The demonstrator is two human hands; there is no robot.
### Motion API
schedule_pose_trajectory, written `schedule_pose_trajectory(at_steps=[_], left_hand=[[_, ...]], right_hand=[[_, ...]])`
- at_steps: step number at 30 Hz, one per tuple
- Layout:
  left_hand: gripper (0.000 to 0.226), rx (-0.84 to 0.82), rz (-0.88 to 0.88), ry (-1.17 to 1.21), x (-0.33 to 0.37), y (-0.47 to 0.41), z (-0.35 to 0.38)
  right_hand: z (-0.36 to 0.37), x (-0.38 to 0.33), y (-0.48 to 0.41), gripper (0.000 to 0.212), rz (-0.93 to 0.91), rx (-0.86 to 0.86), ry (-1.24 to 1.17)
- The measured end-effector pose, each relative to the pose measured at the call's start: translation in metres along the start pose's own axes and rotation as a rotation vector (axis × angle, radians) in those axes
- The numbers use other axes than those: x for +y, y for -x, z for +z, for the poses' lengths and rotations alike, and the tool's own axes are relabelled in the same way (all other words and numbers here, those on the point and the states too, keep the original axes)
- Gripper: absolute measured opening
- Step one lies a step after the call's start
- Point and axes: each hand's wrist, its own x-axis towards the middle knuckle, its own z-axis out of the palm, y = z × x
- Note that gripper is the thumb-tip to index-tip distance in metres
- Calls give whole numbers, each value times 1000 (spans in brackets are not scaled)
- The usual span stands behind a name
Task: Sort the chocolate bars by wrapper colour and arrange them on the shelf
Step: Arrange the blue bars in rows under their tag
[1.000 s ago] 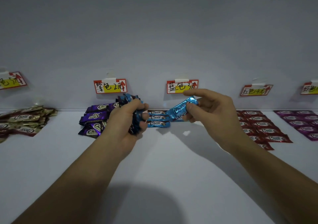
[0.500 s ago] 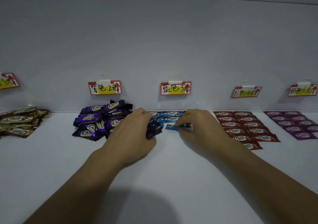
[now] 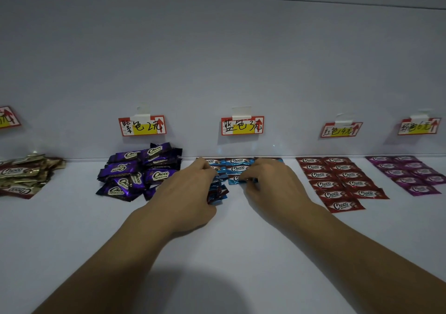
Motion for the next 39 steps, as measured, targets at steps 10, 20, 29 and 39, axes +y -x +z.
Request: schedule_pose_trajectory(at_steps=[10, 20, 29, 39], left_hand=[[56, -23, -1, -12, -1, -2, 0], [53, -9, 8, 17, -1, -1, -2], [34, 78, -235, 1568, 16, 10, -25], [56, -1, -393, 1700, 31, 11, -14]], right_hand=[[2, -1, 0, 23, -10, 17, -16], [-1, -3, 3, 26, -16, 79, -22], [-45, -5, -4, 14, 71, 159, -767], [-45, -19, 5, 45, -39, -42, -899]])
